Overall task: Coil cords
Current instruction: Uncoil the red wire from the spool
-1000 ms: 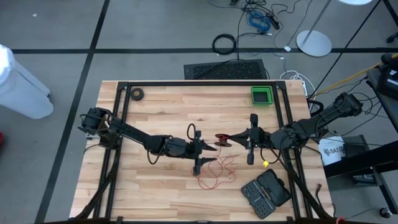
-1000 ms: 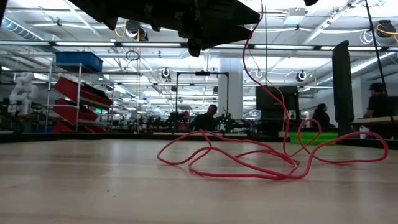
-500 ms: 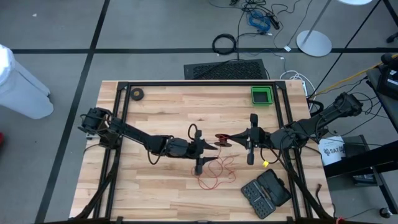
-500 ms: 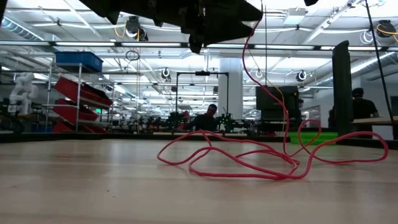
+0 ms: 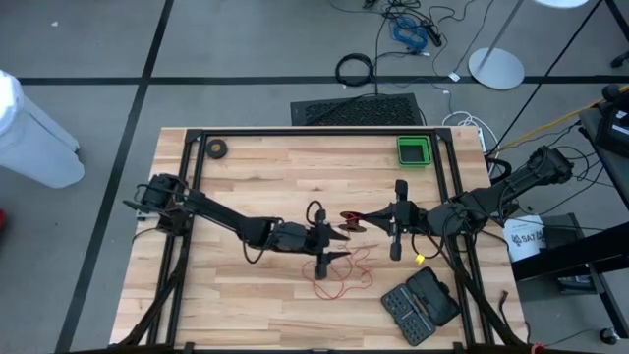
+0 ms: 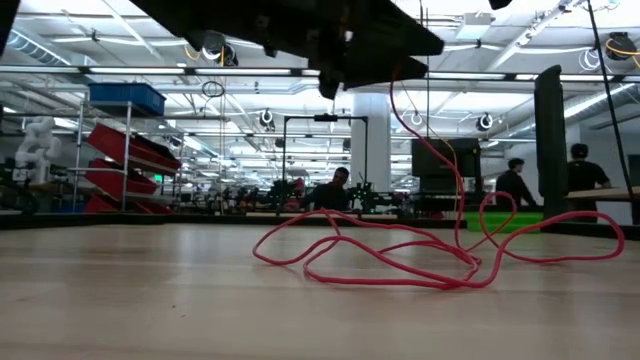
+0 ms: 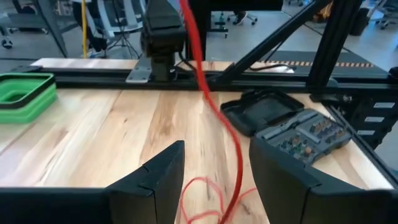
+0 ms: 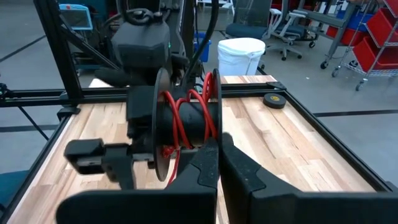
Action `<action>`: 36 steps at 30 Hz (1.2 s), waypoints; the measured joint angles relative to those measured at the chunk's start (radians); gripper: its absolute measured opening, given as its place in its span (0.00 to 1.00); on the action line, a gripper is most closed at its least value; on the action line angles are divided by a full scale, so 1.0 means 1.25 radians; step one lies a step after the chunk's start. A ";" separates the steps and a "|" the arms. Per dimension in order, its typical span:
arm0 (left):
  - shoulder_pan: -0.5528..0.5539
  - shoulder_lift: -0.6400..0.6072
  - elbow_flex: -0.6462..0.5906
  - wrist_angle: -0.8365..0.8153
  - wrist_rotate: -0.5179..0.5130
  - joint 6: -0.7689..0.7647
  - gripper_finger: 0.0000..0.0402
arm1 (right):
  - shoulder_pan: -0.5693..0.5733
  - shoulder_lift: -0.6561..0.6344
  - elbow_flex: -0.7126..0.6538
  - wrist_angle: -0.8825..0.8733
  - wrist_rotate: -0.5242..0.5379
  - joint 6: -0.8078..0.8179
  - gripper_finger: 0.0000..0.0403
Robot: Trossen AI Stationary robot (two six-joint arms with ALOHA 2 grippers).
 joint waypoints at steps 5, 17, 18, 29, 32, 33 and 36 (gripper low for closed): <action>0.000 0.019 0.023 -0.007 0.002 0.006 0.46 | 0.000 0.000 0.000 -0.001 0.000 0.000 0.00; 0.001 0.011 0.024 -0.056 0.006 0.008 0.46 | 0.000 0.000 0.000 -0.001 -0.002 -0.003 0.00; 0.002 0.009 0.024 -0.059 0.006 0.008 0.46 | 0.000 0.000 0.000 -0.001 -0.005 -0.003 0.00; 0.002 -0.045 0.024 -0.157 0.006 0.006 0.46 | 0.000 0.000 0.000 -0.001 -0.022 -0.006 0.00; 0.002 -0.046 0.024 -0.159 0.006 0.006 0.46 | 0.000 0.000 0.000 -0.001 -0.021 -0.006 0.00; 0.002 -0.046 0.024 -0.161 0.006 0.006 0.46 | 0.000 0.000 0.000 -0.001 -0.021 -0.006 0.00; 0.002 -0.046 0.024 -0.163 0.006 0.007 0.46 | 0.000 0.000 0.000 -0.001 -0.021 -0.006 0.00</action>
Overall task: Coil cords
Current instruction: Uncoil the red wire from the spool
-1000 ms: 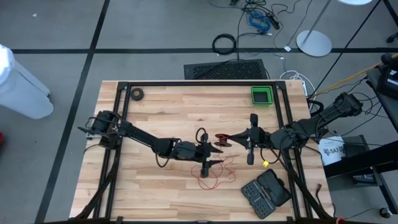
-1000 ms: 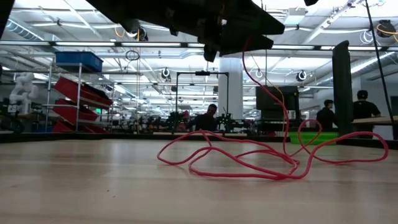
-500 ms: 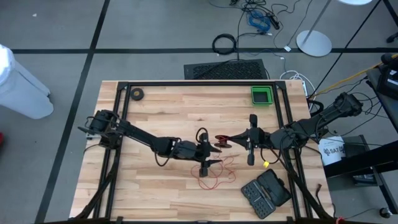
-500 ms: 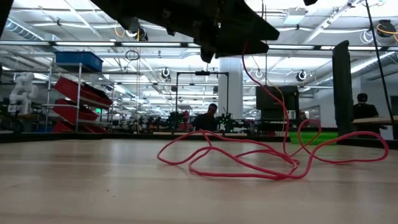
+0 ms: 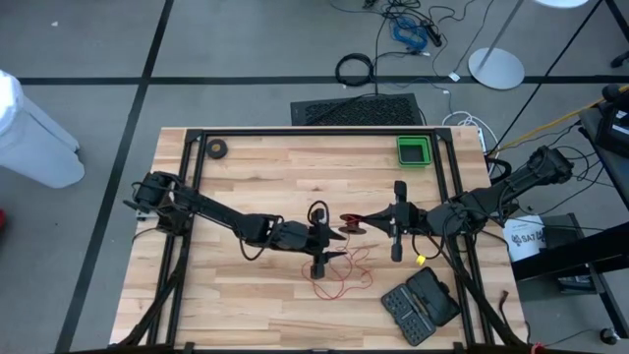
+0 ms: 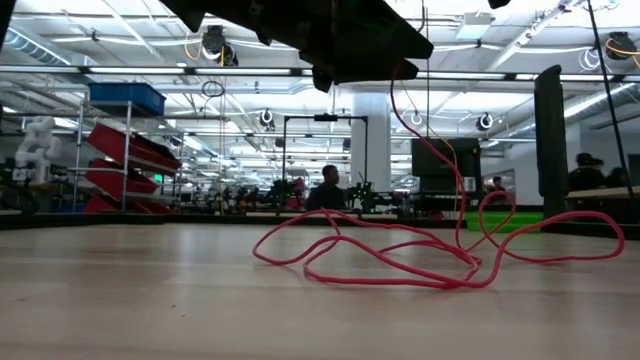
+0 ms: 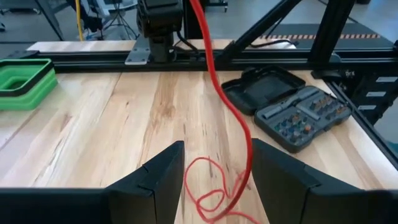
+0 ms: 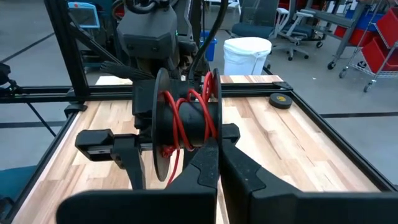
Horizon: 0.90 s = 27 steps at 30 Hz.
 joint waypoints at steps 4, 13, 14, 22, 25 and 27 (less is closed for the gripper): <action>0.000 -0.002 0.000 -0.019 0.000 0.000 0.46 | 0.000 0.000 0.000 0.000 0.000 0.000 0.00; 0.000 -0.004 0.000 -0.018 0.027 0.000 0.46 | 0.000 0.000 0.000 -0.001 0.000 0.000 0.00; 0.000 -0.004 0.000 -0.018 0.027 0.000 0.46 | 0.000 0.000 0.000 -0.001 0.000 0.000 0.00; 0.000 -0.004 0.000 -0.018 0.027 0.000 0.39 | 0.000 0.000 0.000 -0.001 0.000 0.000 0.00; 0.000 -0.004 0.000 -0.018 0.027 0.001 0.34 | 0.000 0.000 0.000 -0.001 0.000 0.000 0.00; 0.000 -0.004 0.000 -0.018 0.027 0.001 0.31 | 0.000 0.000 0.000 -0.001 0.000 0.000 0.00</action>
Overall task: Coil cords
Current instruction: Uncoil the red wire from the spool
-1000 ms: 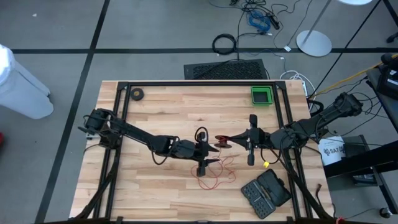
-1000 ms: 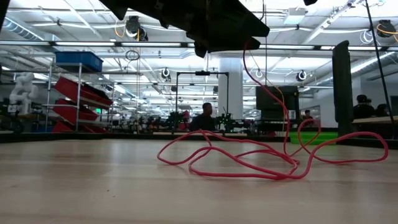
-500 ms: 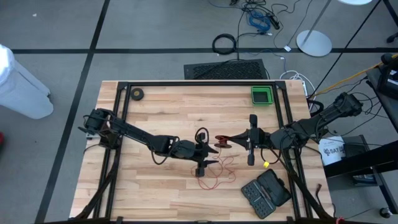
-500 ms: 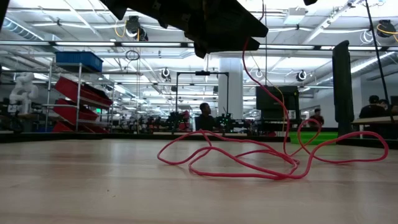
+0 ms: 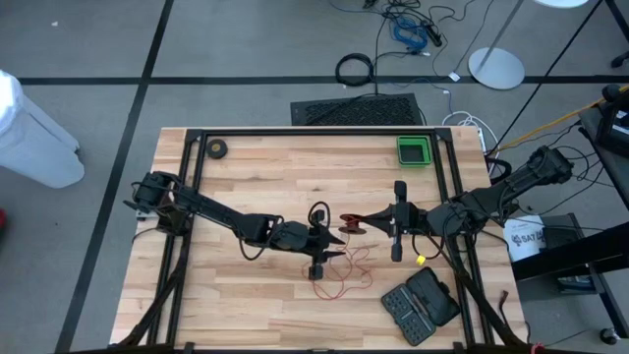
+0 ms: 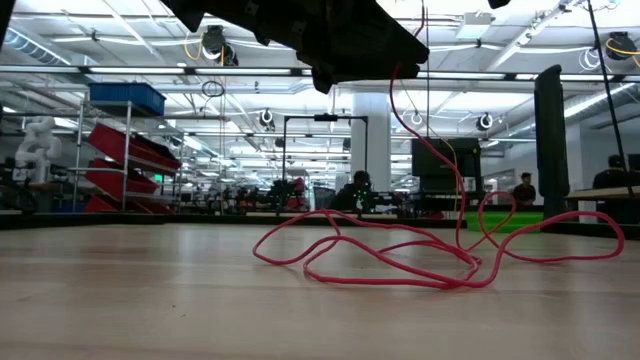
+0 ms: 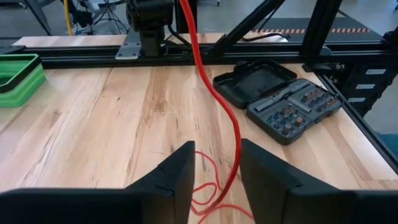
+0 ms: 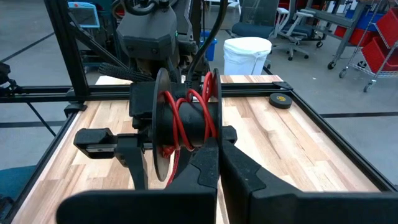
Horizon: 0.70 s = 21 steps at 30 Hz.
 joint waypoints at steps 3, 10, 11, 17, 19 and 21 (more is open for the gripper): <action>0.000 0.000 0.000 -0.009 0.000 0.001 0.26 | 0.000 0.000 0.000 0.000 0.000 0.000 0.00; 0.001 0.000 0.000 -0.022 0.005 0.001 0.20 | 0.000 0.000 0.000 -0.002 0.000 0.000 0.00; 0.001 0.000 0.000 -0.022 0.017 0.001 0.20 | 0.000 0.000 0.000 -0.003 0.000 0.000 0.00; 0.002 -0.035 0.000 -0.071 0.042 0.001 0.20 | 0.000 0.000 0.000 -0.008 0.000 0.000 0.00; 0.002 -0.053 0.000 -0.086 0.042 0.000 0.20 | 0.000 0.000 0.000 -0.008 0.000 0.000 0.00; 0.002 -0.064 0.000 -0.094 0.042 -0.001 0.20 | 0.000 0.000 0.000 -0.008 0.000 0.000 0.00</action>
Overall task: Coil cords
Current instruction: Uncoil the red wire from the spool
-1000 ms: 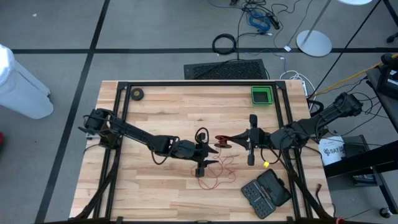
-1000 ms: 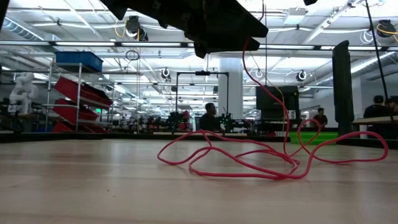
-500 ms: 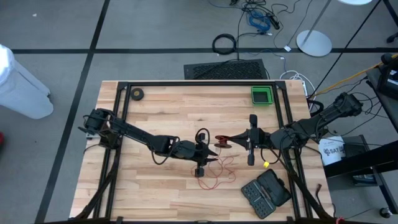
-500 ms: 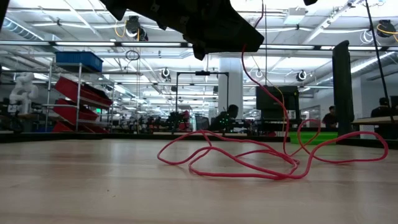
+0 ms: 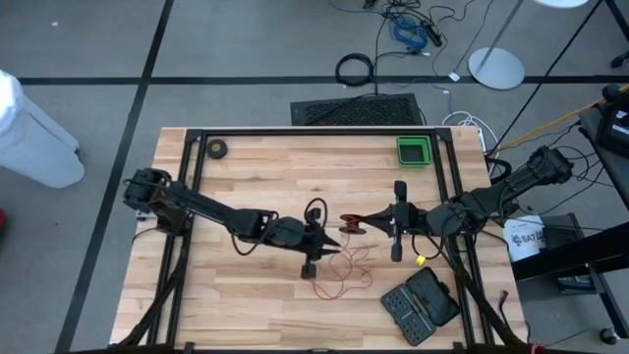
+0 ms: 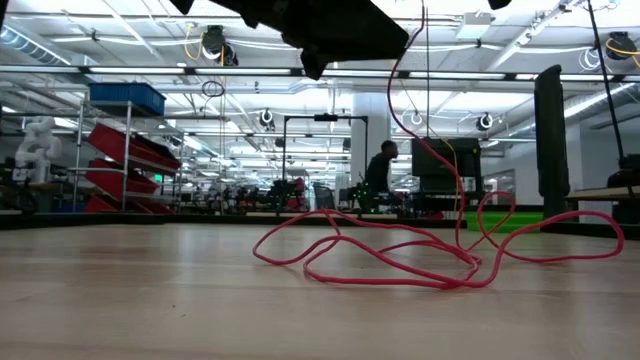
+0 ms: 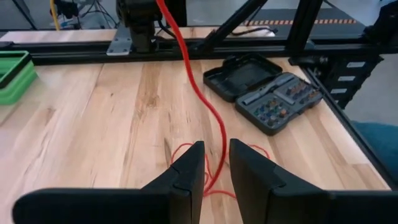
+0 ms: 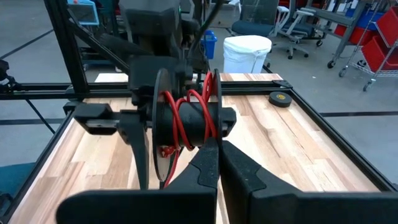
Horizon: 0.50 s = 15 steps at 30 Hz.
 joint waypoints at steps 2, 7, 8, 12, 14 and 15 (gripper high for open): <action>-0.003 -0.002 0.000 -0.001 0.000 0.000 0.20 | 0.000 0.000 0.000 0.000 0.000 0.000 0.00; -0.006 -0.001 0.000 -0.008 0.001 -0.001 0.20 | 0.000 0.000 0.000 0.001 0.000 0.000 0.00; -0.006 0.000 0.000 -0.009 0.000 -0.001 0.20 | 0.000 0.000 0.000 0.002 0.000 0.000 0.00; -0.006 0.001 0.000 -0.007 -0.002 0.000 0.20 | 0.000 0.000 0.000 0.003 0.000 0.000 0.00; -0.006 0.001 0.000 -0.008 -0.002 0.000 0.22 | 0.000 0.000 0.000 0.003 0.000 0.000 0.00; -0.006 0.001 0.000 -0.008 -0.002 0.000 0.23 | 0.000 0.000 0.000 0.003 0.000 0.000 0.00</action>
